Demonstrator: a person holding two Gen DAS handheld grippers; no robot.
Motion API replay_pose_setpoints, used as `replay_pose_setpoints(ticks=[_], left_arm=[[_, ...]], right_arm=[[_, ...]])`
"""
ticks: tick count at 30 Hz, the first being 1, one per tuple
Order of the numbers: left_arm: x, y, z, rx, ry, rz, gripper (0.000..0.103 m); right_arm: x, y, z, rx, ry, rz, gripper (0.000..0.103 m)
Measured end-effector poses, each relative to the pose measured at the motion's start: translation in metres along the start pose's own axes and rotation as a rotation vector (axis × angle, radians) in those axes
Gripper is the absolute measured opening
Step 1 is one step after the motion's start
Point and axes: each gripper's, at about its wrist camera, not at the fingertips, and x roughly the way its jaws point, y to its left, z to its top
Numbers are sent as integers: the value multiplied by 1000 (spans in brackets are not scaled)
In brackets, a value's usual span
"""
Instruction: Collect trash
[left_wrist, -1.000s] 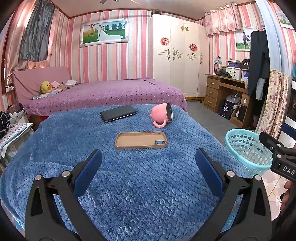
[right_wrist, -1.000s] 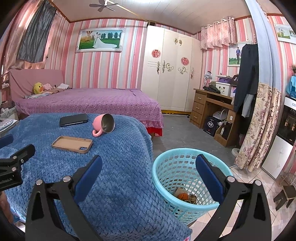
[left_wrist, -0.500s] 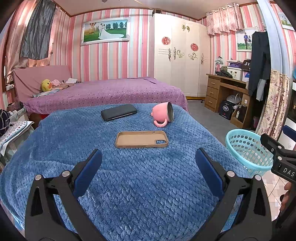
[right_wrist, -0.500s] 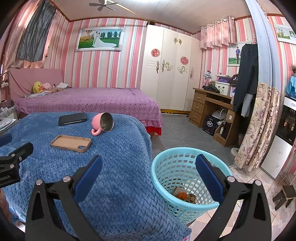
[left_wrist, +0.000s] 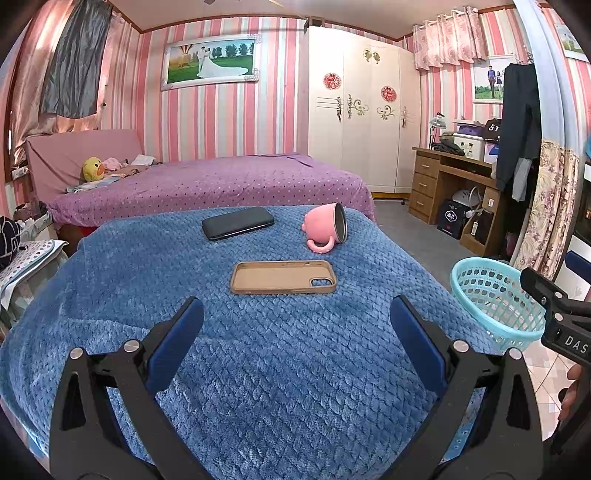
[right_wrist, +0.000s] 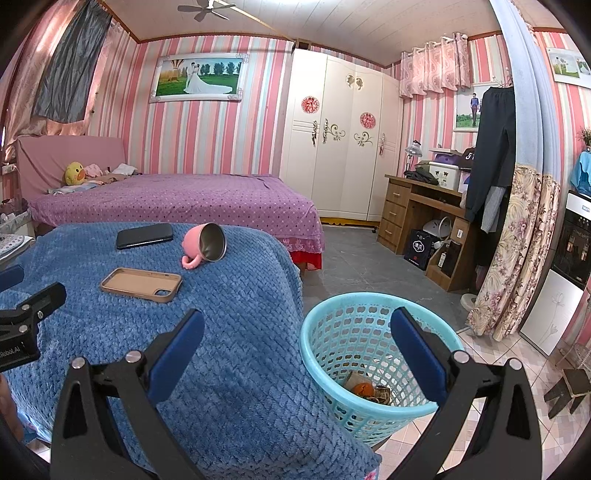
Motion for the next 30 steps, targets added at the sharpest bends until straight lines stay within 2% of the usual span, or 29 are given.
replay_pose_setpoints(ticks=[30], left_arm=[[3, 2, 1, -8, 1, 5, 98]], right_arm=[[1, -1, -2, -1, 3, -4, 99]])
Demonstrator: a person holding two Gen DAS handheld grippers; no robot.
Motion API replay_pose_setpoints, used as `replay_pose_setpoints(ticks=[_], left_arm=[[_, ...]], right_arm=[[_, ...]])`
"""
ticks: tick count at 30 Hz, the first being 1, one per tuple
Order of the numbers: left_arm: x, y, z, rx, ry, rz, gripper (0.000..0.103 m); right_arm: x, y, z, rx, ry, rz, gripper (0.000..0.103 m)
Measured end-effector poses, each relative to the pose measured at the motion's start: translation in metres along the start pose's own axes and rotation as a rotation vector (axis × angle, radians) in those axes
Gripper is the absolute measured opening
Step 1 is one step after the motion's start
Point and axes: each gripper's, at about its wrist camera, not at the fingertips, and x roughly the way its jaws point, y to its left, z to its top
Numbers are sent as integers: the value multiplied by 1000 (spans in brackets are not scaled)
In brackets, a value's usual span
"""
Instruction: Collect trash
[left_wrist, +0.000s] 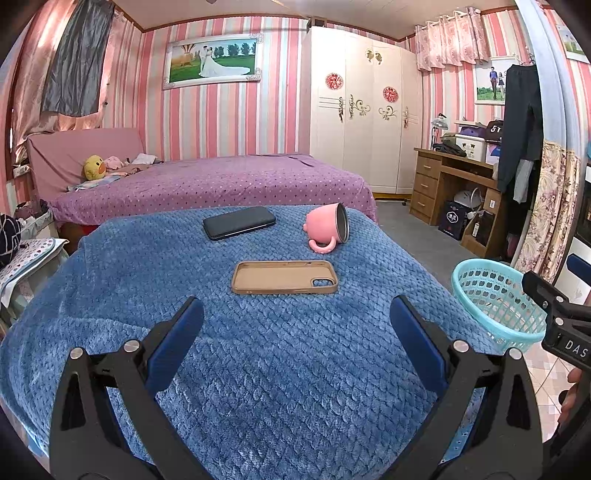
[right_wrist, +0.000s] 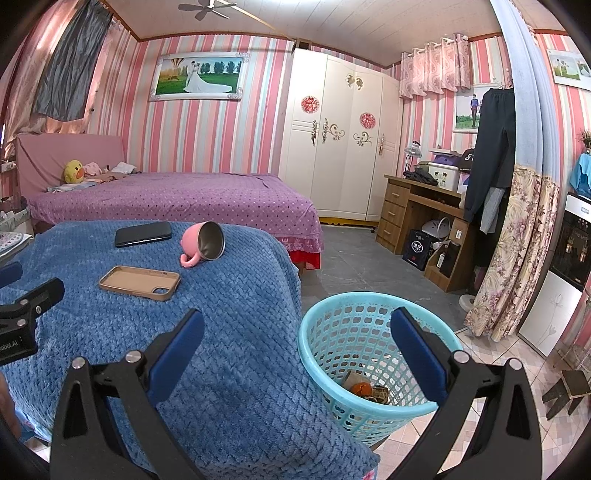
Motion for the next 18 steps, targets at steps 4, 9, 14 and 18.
replay_pose_setpoints(ticks=[4, 9, 14, 18], left_arm=[[0, 0, 0, -1, -1, 0, 98], [0, 1, 0, -1, -1, 0, 98], [1, 0, 0, 1, 1, 0, 98], [1, -1, 0, 0, 0, 1, 98]], right_arm=[[0, 0, 0, -1, 0, 0, 99], [0, -1, 0, 0, -1, 1, 98], [0, -1, 0, 0, 0, 0, 98], [0, -1, 0, 0, -1, 0, 98]])
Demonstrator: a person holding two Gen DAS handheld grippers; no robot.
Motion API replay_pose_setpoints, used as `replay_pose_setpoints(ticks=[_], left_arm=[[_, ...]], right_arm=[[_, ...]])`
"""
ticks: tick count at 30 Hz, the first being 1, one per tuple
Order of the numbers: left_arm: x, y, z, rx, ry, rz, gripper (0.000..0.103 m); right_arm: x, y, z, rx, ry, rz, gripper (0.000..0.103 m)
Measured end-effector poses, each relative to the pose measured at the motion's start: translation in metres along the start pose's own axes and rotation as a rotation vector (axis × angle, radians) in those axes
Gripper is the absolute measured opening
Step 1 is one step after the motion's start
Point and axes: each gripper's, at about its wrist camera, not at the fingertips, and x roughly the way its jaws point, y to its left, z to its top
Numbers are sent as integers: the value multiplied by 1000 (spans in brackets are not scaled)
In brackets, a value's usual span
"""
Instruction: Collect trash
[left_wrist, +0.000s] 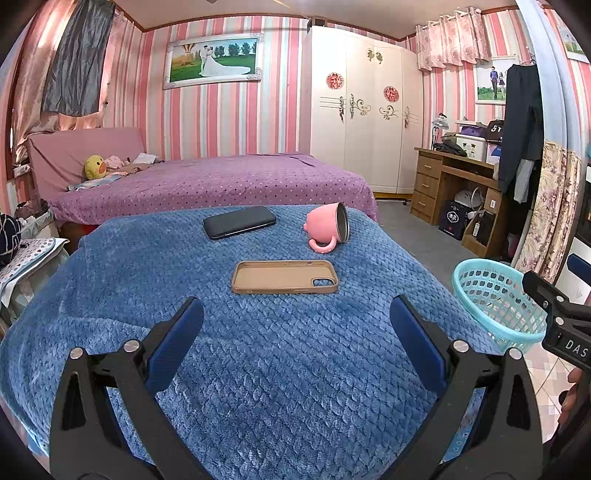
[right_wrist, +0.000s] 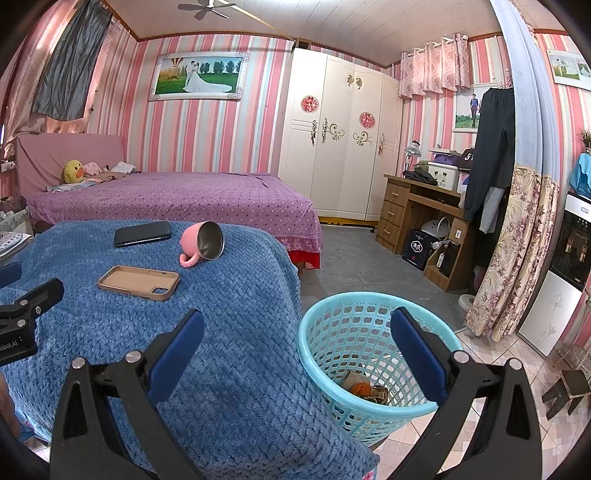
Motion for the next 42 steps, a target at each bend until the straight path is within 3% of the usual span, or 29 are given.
replay_pose_setpoints(ticks=[42], left_arm=[[1, -6, 1, -1, -5, 0, 98]], right_arm=[[2, -2, 0, -3, 7, -9, 99]])
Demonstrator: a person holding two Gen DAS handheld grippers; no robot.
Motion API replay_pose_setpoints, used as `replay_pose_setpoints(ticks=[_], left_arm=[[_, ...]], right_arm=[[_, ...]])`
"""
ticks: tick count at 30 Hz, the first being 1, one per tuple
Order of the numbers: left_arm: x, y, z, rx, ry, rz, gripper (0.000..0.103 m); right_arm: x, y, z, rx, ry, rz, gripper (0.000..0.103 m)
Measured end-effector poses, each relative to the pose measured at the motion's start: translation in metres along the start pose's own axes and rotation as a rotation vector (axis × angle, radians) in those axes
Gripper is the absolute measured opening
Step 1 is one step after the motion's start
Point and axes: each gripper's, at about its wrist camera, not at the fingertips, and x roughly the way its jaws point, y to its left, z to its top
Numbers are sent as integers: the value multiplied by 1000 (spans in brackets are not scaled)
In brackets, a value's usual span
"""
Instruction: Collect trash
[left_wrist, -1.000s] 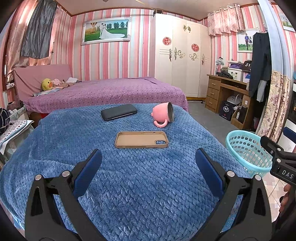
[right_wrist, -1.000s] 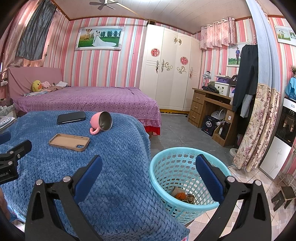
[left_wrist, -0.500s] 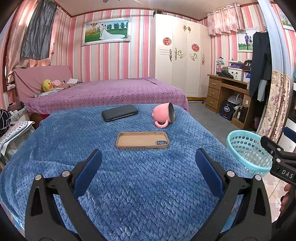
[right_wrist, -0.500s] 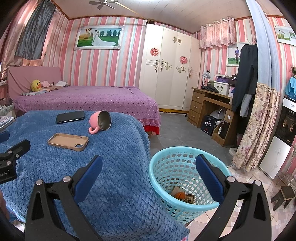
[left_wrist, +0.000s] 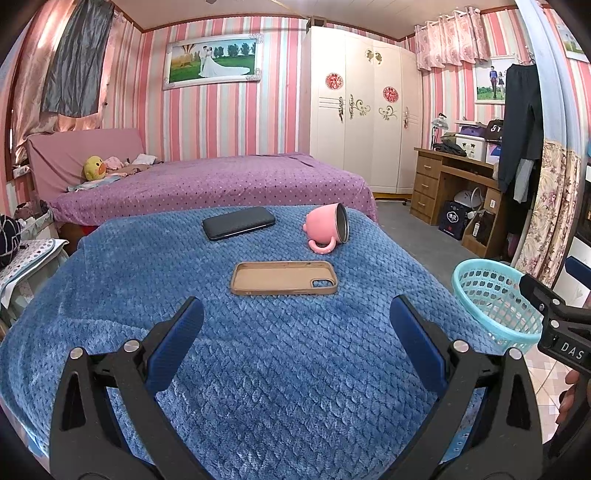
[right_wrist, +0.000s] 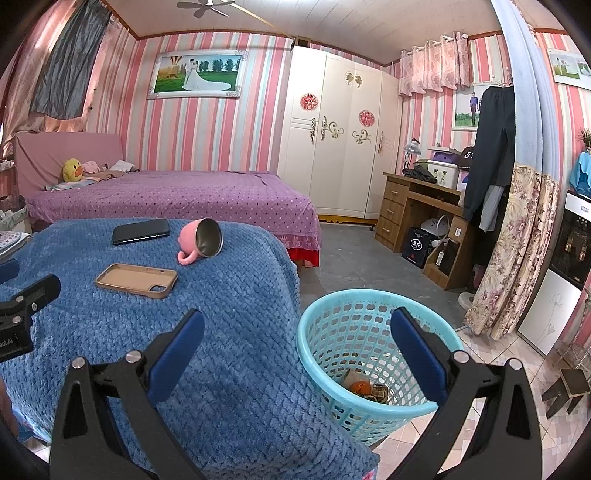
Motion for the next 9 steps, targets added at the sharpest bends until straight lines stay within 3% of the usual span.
replay_pose_setpoints(ticks=[9], left_arm=[[-1, -2, -1, 8, 2, 8, 98]], right_arm=[[0, 0, -1, -2, 2, 0, 99]])
